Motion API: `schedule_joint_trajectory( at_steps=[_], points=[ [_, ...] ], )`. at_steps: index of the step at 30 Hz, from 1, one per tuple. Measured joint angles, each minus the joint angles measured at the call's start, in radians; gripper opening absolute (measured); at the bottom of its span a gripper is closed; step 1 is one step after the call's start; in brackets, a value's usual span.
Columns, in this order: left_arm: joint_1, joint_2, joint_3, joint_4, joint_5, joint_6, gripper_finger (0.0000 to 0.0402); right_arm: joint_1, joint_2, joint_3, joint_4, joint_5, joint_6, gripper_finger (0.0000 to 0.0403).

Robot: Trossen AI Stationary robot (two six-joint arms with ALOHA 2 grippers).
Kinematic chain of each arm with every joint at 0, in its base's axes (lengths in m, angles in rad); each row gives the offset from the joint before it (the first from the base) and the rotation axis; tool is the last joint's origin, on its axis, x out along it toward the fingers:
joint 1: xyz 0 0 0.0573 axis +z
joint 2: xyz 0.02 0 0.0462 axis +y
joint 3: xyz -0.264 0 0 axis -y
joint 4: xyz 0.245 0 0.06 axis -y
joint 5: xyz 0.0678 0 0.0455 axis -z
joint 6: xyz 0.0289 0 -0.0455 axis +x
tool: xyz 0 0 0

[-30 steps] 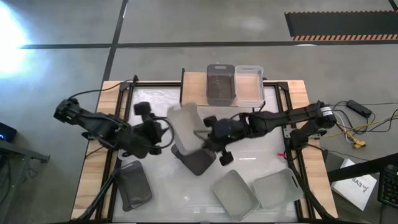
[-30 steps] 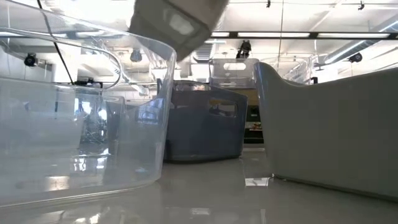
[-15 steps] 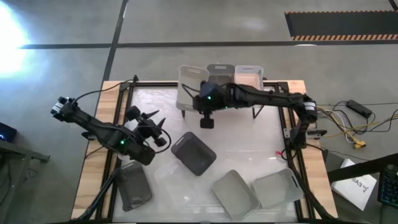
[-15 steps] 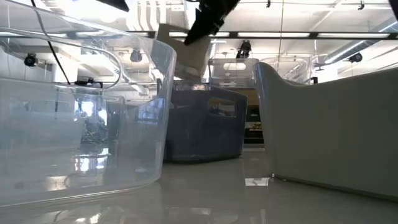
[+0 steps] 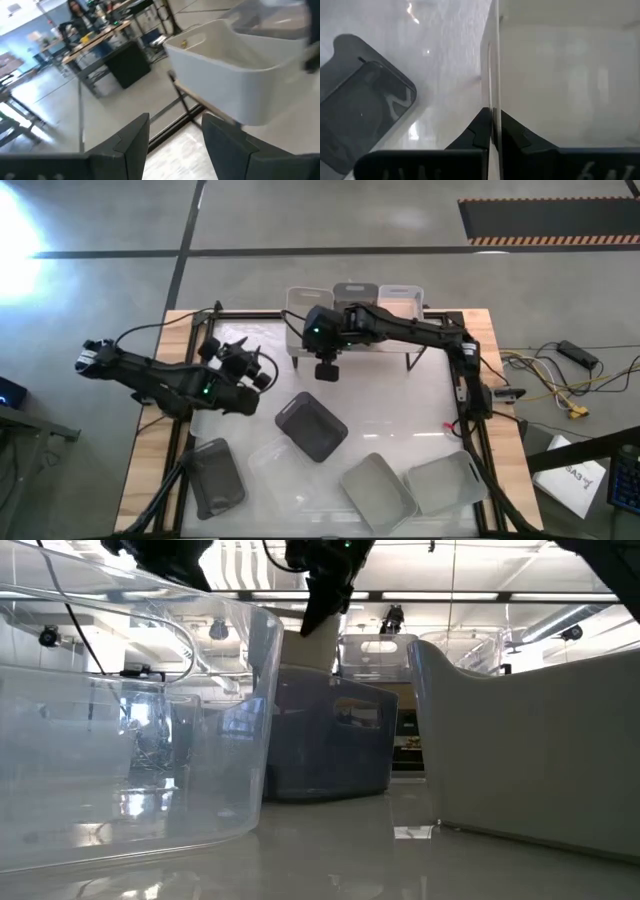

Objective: Stack baskets on shelf by color
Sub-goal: Put the top gray bin on the shelf

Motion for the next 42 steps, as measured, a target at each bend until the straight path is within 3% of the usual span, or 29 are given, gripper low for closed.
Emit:
schedule_joint_trajectory(
  at_steps=[6,8,10,14,16,18,23,27,34,42],
  points=[
    [0.123,-0.025,-0.052,0.067,0.054,0.032,0.0153,0.0,0.026,0.073,-0.074,0.0,0.014,0.0008],
    [0.166,-0.045,-0.075,0.17,0.092,0.124,0.0138,0.0,0.023,0.078,-0.075,0.0,0.023,0.0008],
    [0.218,-0.073,-0.116,0.376,0.169,0.293,0.0118,0.0,0.019,0.078,-0.076,0.0,0.024,0.0008],
    [0.391,-0.143,-0.247,0.914,0.582,0.601,0.0067,-0.001,0.014,0.078,-0.077,-0.001,0.049,0.0008],
    [0.489,-0.164,-0.301,1.056,0.777,0.623,0.004,-0.002,0.014,0.078,-0.078,0.0,0.049,0.0008],
    [0.564,-0.172,-0.335,1.122,0.881,0.625,0.0015,-0.002,0.015,0.077,-0.078,0.0,0.052,0.0009],
    [0.665,-0.136,-0.384,1.145,0.919,0.642,0.001,-0.002,0.016,0.076,-0.078,0.0,0.075,0.0009],
    [0.707,-0.049,-0.417,1.296,1.008,0.663,0.0012,-0.002,0.02,0.076,-0.079,0.0,0.082,0.0009],
    [0.715,0.145,-0.397,1.526,1.089,0.663,0.0012,-0.002,0.021,0.075,-0.088,0.007,0.104,0.0009],
    [0.715,0.238,-0.383,1.567,1.103,0.679,0.0012,-0.002,0.021,0.074,-0.12,0.047,0.069,0.0009]
  ],
)
